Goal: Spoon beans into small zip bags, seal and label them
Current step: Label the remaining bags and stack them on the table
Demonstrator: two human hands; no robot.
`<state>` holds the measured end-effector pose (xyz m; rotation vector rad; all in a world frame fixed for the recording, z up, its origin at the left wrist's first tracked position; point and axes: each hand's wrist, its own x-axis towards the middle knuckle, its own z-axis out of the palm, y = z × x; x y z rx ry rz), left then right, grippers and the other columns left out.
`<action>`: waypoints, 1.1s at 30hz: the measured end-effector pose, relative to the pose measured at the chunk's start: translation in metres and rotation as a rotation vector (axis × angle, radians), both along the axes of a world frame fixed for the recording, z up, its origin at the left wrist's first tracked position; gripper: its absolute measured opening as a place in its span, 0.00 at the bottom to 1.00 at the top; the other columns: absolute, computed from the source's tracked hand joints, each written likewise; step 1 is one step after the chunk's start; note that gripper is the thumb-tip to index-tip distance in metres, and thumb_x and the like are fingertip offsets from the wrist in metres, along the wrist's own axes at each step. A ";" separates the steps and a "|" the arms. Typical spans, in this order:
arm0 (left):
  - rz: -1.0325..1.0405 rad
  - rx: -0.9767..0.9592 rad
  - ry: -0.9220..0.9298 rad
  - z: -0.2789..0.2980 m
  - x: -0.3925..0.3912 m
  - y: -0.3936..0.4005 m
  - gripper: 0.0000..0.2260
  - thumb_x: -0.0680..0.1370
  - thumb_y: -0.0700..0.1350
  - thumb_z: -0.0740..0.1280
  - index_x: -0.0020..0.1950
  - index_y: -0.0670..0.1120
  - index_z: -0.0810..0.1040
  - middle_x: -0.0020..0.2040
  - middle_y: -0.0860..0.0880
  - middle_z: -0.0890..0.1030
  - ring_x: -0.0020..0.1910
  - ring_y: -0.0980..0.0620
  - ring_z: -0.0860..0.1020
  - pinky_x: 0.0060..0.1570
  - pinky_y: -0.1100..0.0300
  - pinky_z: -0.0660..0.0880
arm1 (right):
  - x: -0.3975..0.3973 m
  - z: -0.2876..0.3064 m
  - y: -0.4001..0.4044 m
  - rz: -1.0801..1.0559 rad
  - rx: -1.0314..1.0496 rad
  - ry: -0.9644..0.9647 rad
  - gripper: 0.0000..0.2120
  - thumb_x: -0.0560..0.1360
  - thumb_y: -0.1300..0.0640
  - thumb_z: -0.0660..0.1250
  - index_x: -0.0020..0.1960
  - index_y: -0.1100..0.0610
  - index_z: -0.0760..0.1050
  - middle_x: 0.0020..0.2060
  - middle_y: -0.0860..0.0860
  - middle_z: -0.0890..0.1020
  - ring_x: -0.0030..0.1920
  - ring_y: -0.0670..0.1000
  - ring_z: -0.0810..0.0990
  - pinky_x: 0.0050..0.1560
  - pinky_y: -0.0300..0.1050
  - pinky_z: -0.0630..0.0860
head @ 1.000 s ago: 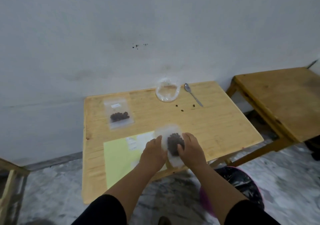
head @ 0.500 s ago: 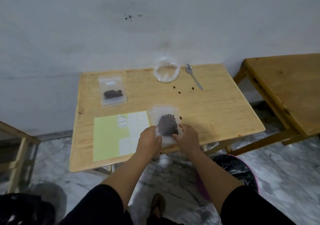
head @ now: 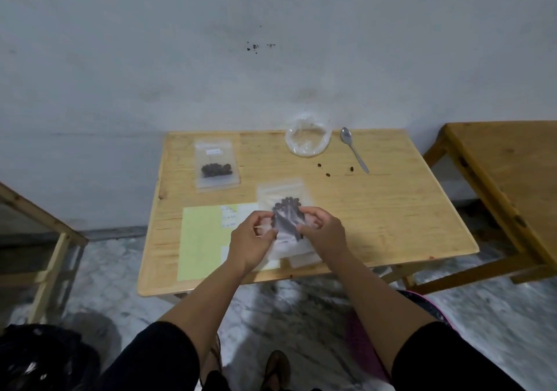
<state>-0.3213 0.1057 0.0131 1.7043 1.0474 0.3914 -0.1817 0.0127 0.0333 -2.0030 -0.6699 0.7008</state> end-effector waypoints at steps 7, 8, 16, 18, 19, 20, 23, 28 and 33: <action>0.274 -0.061 -0.127 0.005 -0.052 0.062 0.13 0.75 0.42 0.70 0.58 0.52 0.77 0.56 0.51 0.76 0.54 0.60 0.73 0.49 0.66 0.70 | -0.047 0.004 0.048 0.341 0.003 0.257 0.14 0.70 0.66 0.70 0.54 0.55 0.78 0.49 0.58 0.82 0.46 0.54 0.80 0.51 0.47 0.79; 0.289 -0.064 -0.130 0.004 -0.061 0.070 0.13 0.75 0.41 0.69 0.58 0.52 0.78 0.56 0.52 0.76 0.50 0.65 0.74 0.45 0.71 0.70 | -0.055 0.001 0.056 0.352 -0.005 0.261 0.13 0.70 0.65 0.70 0.54 0.56 0.78 0.48 0.58 0.82 0.45 0.54 0.79 0.51 0.48 0.78; 0.361 -0.119 -0.070 -0.015 -0.123 0.114 0.12 0.76 0.38 0.68 0.55 0.54 0.78 0.51 0.55 0.78 0.35 0.68 0.76 0.36 0.74 0.73 | -0.087 -0.040 0.100 0.214 -0.371 -0.219 0.16 0.75 0.56 0.65 0.61 0.60 0.77 0.55 0.56 0.80 0.56 0.54 0.77 0.56 0.43 0.70; 0.365 -0.132 -0.054 -0.020 -0.131 0.122 0.12 0.76 0.39 0.68 0.54 0.55 0.77 0.51 0.53 0.78 0.38 0.64 0.77 0.38 0.71 0.74 | -0.094 -0.048 0.108 0.143 -0.355 -0.239 0.14 0.75 0.57 0.65 0.58 0.62 0.79 0.52 0.56 0.80 0.53 0.54 0.78 0.50 0.38 0.69; 0.365 -0.138 -0.047 -0.022 -0.134 0.126 0.12 0.75 0.39 0.69 0.54 0.55 0.77 0.52 0.52 0.79 0.40 0.61 0.78 0.41 0.67 0.76 | -0.098 -0.050 0.111 0.107 -0.342 -0.242 0.13 0.74 0.58 0.66 0.56 0.63 0.79 0.50 0.56 0.79 0.51 0.53 0.78 0.47 0.36 0.68; 0.360 -0.142 -0.041 -0.024 -0.136 0.130 0.12 0.75 0.39 0.69 0.54 0.55 0.77 0.54 0.51 0.79 0.43 0.56 0.79 0.46 0.62 0.77 | -0.101 -0.053 0.114 0.081 -0.331 -0.248 0.12 0.74 0.58 0.66 0.53 0.65 0.80 0.47 0.56 0.79 0.49 0.53 0.79 0.45 0.35 0.67; 0.320 -0.150 -0.025 -0.030 -0.139 0.139 0.12 0.75 0.39 0.69 0.54 0.54 0.78 0.56 0.50 0.80 0.49 0.51 0.79 0.54 0.56 0.77 | -0.108 -0.058 0.119 0.001 -0.319 -0.264 0.09 0.74 0.59 0.66 0.50 0.64 0.81 0.48 0.57 0.80 0.48 0.53 0.79 0.44 0.34 0.66; 0.281 -0.171 -0.037 -0.037 -0.138 0.148 0.13 0.74 0.40 0.70 0.53 0.56 0.78 0.53 0.51 0.81 0.43 0.53 0.80 0.47 0.60 0.78 | -0.111 -0.059 0.128 -0.086 -0.342 -0.265 0.06 0.74 0.60 0.66 0.48 0.61 0.80 0.48 0.57 0.78 0.48 0.53 0.76 0.46 0.37 0.66; 0.227 -0.144 -0.023 -0.038 -0.134 0.154 0.12 0.74 0.42 0.71 0.52 0.58 0.77 0.49 0.54 0.81 0.36 0.53 0.77 0.44 0.59 0.77 | -0.114 -0.057 0.131 -0.039 -0.335 -0.227 0.04 0.76 0.63 0.61 0.44 0.60 0.74 0.45 0.55 0.76 0.46 0.54 0.75 0.44 0.41 0.67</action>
